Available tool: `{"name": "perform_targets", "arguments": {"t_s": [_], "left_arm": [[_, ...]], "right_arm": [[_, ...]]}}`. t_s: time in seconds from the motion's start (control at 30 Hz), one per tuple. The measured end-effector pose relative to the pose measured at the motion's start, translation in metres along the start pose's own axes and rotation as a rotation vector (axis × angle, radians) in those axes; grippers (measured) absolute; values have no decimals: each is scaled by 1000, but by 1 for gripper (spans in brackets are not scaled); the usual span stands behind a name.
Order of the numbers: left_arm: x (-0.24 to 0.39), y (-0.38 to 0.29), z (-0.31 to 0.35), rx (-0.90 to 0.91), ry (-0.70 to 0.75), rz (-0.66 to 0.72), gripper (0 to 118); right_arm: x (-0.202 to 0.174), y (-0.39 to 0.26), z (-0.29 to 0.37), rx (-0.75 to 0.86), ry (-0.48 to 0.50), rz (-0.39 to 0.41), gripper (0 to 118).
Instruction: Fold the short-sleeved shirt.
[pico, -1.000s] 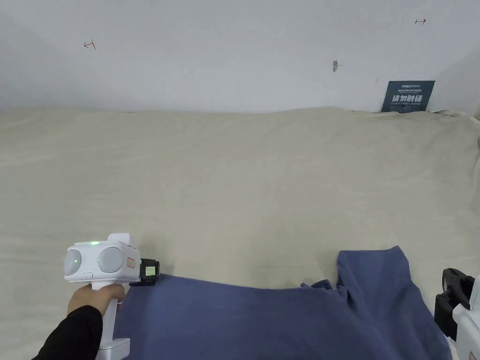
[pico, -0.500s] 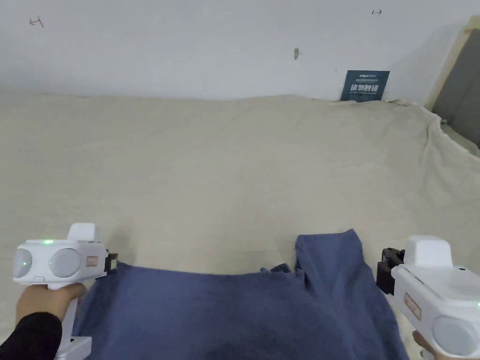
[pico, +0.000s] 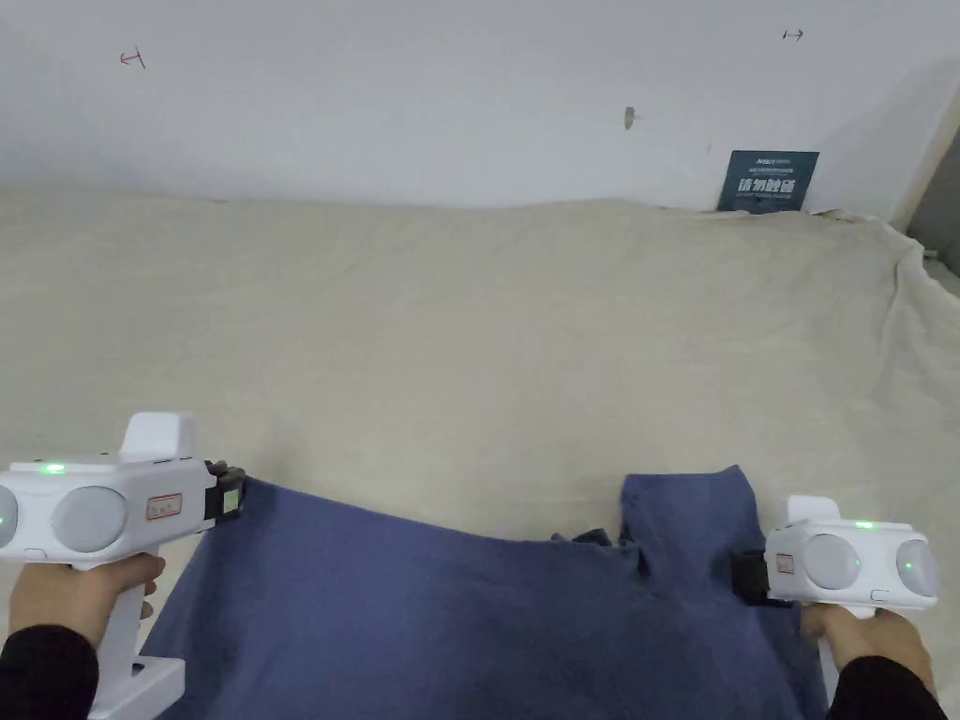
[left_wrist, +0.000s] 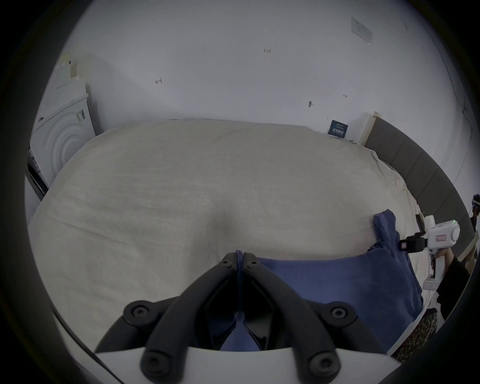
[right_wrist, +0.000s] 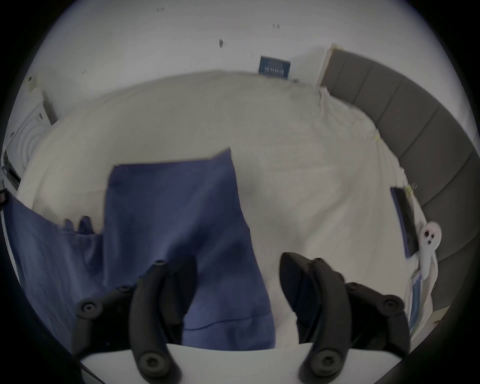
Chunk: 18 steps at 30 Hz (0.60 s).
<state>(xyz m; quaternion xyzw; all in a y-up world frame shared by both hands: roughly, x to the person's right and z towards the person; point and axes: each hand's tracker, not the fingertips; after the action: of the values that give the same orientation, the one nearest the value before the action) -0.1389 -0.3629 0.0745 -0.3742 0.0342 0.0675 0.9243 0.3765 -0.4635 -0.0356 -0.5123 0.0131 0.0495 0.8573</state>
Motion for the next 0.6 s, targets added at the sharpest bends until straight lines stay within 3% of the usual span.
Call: {"name": "perform_targets", "arguments": {"t_s": [0.1,0.17,0.3,0.43,0.6], "left_arm": [[-2,0,0,-2,7,2,0],[-2,-2,1,-6,11,6,0],[-3,-6,3,-4,19,21,0],[-10,-9,8,9,14,59,0],[-15,-7,34,59,4,133,0]], "right_arm": [[-2,-5,0,10,13,-44,43],[-3,-6,8,12,28,-43,2],[-11,-7,21,52,7,83,2],[9,-4,51,181,66,18,2],[18,3,124,351,128,46,2]]}}
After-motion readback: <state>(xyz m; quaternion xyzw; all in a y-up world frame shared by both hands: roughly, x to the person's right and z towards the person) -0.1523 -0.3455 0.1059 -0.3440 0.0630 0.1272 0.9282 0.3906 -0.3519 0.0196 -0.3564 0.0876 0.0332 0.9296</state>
